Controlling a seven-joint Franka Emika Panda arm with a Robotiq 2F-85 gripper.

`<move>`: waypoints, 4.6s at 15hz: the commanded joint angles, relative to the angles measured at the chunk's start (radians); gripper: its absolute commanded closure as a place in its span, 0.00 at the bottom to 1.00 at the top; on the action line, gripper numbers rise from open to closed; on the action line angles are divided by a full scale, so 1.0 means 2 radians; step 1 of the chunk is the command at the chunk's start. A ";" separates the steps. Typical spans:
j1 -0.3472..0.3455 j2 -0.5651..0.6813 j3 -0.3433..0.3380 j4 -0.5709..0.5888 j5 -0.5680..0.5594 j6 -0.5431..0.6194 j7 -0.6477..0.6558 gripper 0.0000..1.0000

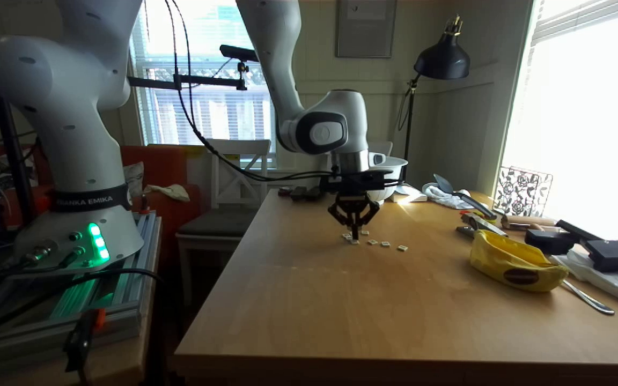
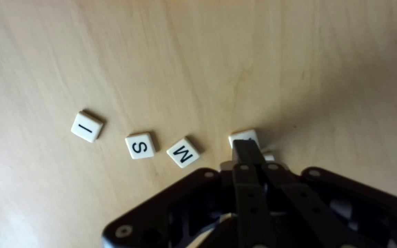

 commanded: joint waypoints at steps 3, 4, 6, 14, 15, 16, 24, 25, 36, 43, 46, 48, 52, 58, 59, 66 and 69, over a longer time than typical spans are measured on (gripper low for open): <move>-0.025 -0.018 0.020 0.000 0.045 -0.009 -0.017 1.00; -0.027 -0.015 0.023 0.008 0.057 -0.020 -0.012 1.00; -0.018 -0.010 0.014 0.019 0.072 -0.030 0.007 1.00; 0.019 0.009 -0.021 0.061 0.082 -0.061 0.095 1.00; 0.025 0.013 -0.026 0.065 0.080 -0.062 0.111 1.00; 0.030 0.017 -0.030 0.069 0.080 -0.064 0.127 1.00; 0.030 0.049 -0.023 0.091 0.082 -0.054 0.204 1.00; 0.030 0.051 -0.023 0.092 0.081 -0.051 0.210 1.00; 0.009 0.051 -0.002 0.100 0.086 -0.047 0.221 1.00; 0.009 0.057 -0.007 0.106 0.083 -0.050 0.231 1.00; 0.008 0.062 -0.009 0.106 0.082 -0.051 0.232 1.00; 0.006 0.064 -0.009 0.107 0.081 -0.052 0.232 1.00; 0.002 0.061 -0.006 0.103 0.075 -0.064 0.216 1.00; -0.002 0.053 -0.006 0.083 0.073 -0.064 0.196 1.00; -0.003 0.052 -0.007 0.080 0.073 -0.062 0.194 1.00; -0.012 0.042 0.002 0.059 0.083 -0.060 0.181 1.00; -0.016 0.038 0.006 0.048 0.083 -0.059 0.174 1.00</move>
